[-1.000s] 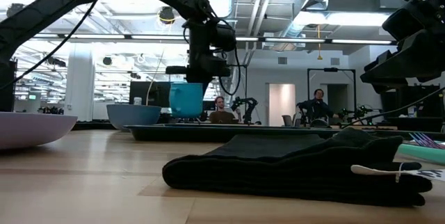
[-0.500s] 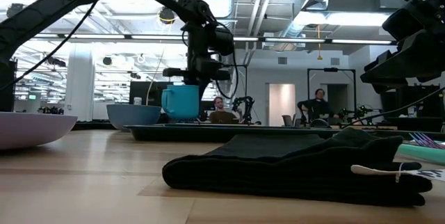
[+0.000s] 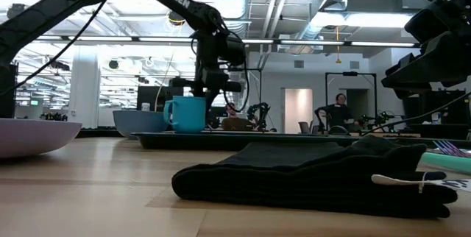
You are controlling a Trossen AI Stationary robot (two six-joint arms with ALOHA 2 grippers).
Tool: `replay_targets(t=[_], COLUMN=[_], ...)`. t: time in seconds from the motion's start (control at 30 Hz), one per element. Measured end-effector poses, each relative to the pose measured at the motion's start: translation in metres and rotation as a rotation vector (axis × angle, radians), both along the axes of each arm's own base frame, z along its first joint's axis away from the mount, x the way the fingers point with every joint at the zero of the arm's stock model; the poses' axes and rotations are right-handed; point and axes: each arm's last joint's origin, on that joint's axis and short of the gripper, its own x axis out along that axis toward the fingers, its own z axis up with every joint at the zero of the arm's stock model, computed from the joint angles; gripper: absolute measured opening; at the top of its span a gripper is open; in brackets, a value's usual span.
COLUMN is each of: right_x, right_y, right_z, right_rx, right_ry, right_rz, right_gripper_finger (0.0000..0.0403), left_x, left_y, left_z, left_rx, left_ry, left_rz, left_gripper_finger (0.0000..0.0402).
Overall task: Set up tray
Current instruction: Put the blue mug on the top left of the black serving tray
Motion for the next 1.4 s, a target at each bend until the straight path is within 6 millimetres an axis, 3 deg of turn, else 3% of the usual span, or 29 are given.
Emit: replay_targets(t=[1.4], right_x=[0.0], right_y=[0.0], right_z=[0.0], right_rx=[0.0], right_ry=[0.0], right_rz=[0.0], right_gripper_finger=[0.0087], left_x=[-0.007], left_y=[0.014], left_z=[-0.005], left_rx=[-0.044], left_ry=[-0.04], left_rz=[0.041], left_gripper_finger=[0.0002])
